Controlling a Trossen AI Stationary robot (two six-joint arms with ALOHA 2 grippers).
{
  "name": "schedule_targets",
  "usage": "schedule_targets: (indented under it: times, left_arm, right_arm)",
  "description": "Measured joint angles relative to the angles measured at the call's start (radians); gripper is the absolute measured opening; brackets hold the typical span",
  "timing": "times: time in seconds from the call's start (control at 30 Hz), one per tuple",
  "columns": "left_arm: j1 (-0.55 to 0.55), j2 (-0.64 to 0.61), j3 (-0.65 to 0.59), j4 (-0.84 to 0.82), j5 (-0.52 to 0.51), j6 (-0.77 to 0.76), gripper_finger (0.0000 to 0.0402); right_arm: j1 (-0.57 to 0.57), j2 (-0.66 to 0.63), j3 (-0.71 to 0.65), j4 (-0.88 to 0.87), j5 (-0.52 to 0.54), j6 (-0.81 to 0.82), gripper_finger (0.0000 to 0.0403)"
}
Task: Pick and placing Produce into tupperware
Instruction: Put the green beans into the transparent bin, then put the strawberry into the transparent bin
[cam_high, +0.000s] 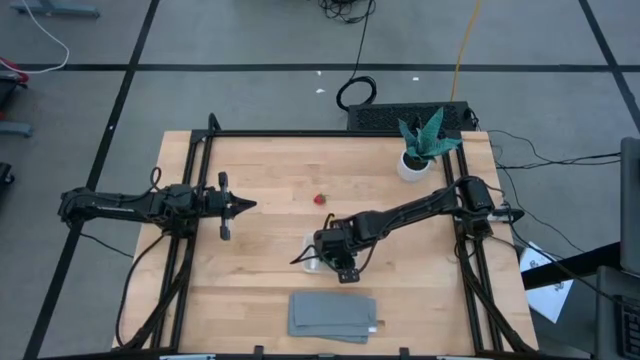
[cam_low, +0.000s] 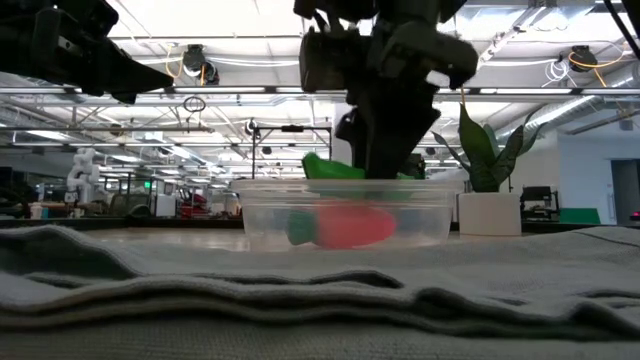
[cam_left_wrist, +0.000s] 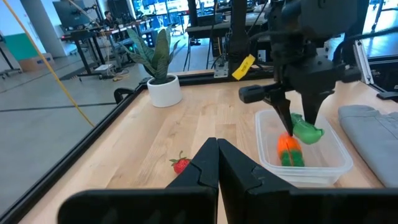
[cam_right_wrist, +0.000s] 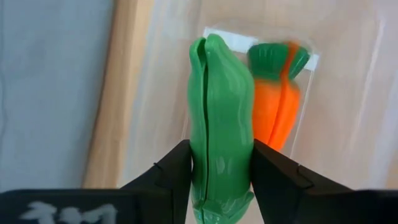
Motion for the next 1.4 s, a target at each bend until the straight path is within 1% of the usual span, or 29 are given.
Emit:
schedule_targets:
  times: [0.2, 0.73, 1.1, 1.27, 1.4]
  left_arm:
    - [0.000, 0.000, 0.000, 0.000, 0.000, -0.002, 0.0001]
    - [0.000, 0.000, 0.000, 0.000, 0.000, -0.001, 0.0001]
    - [0.000, 0.000, 0.000, 0.000, 0.000, -0.005, 0.0001]
    - [0.000, 0.000, 0.000, 0.000, 0.000, -0.006, 0.0001]
    - [0.000, 0.000, 0.000, 0.000, 0.000, -0.006, 0.0001]
  right_arm:
    - [-0.003, 0.001, -0.056, 0.039, -0.005, 0.013, 0.0129]
    - [-0.004, 0.001, -0.056, 0.039, -0.009, -0.021, 0.0136]
    - [-0.004, 0.001, -0.056, 0.038, -0.012, -0.012, 0.0165]
    - [-0.005, 0.001, -0.056, 0.039, -0.042, 0.012, 0.0172]
    - [-0.005, 0.001, -0.056, 0.039, -0.042, 0.011, 0.0173]
